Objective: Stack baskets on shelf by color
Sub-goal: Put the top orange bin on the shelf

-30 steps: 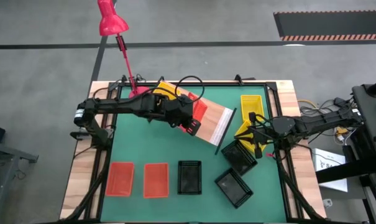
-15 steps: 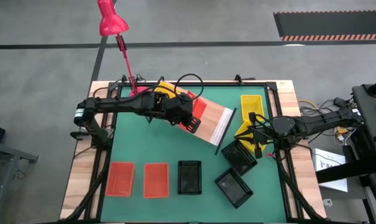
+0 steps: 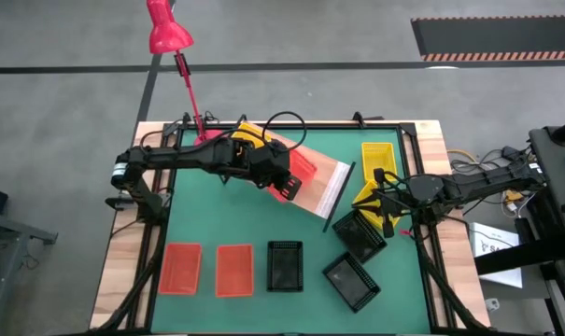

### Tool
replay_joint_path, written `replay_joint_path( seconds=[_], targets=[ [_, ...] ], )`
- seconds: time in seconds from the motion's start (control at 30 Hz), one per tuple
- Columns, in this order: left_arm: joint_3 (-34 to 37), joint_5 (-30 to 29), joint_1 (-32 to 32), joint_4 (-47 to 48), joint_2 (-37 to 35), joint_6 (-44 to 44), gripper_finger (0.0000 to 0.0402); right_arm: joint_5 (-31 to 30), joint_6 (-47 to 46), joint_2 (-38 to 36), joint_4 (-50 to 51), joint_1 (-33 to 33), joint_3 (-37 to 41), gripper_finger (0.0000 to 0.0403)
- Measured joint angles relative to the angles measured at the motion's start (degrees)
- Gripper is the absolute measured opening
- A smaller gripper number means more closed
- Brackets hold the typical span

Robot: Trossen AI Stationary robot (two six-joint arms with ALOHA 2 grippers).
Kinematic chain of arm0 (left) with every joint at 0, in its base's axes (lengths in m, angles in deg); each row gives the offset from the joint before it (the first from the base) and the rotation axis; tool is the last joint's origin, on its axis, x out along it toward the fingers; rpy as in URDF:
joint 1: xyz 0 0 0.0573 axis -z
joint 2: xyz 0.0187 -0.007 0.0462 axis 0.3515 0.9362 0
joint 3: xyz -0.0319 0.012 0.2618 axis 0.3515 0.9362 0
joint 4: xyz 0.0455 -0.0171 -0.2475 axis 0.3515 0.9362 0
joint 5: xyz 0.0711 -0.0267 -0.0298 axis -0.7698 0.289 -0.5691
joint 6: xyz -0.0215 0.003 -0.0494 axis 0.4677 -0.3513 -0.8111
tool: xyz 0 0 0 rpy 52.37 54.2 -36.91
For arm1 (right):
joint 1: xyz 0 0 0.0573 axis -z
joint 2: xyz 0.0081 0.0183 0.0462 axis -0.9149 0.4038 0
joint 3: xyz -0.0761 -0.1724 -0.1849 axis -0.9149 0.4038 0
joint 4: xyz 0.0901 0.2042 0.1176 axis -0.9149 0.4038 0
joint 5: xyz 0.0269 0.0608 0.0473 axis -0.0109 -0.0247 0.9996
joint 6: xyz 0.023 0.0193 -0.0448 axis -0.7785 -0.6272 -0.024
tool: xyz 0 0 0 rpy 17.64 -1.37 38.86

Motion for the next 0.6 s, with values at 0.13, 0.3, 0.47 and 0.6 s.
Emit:
replay_joint_path(
  seconds=[0.13,0.3,0.47,0.6],
  targets=[
    [0.0,0.0,0.0,-0.2,0.0,0.0,0.0083,0.0,0.0,0.0,0.0,0.0,0.0,0.0009],
    [0.0,0.0,0.0,-2.2,0.0,3.4,0.0087,0.0,-0.4,0.0,0.0,0.0,0.0,0.0009],
    [0.0,0.1,1.5,-6.4,0.0,16.7,0.0087,0.0,-1.1,0.0,-0.2,0.0,0.0,0.0009],
    [0.0,0.0,4.8,-8.5,0.0,28.0,0.0087,0.0,-2.0,0.1,-1.4,0.0,0.0,0.0009]
  ],
)
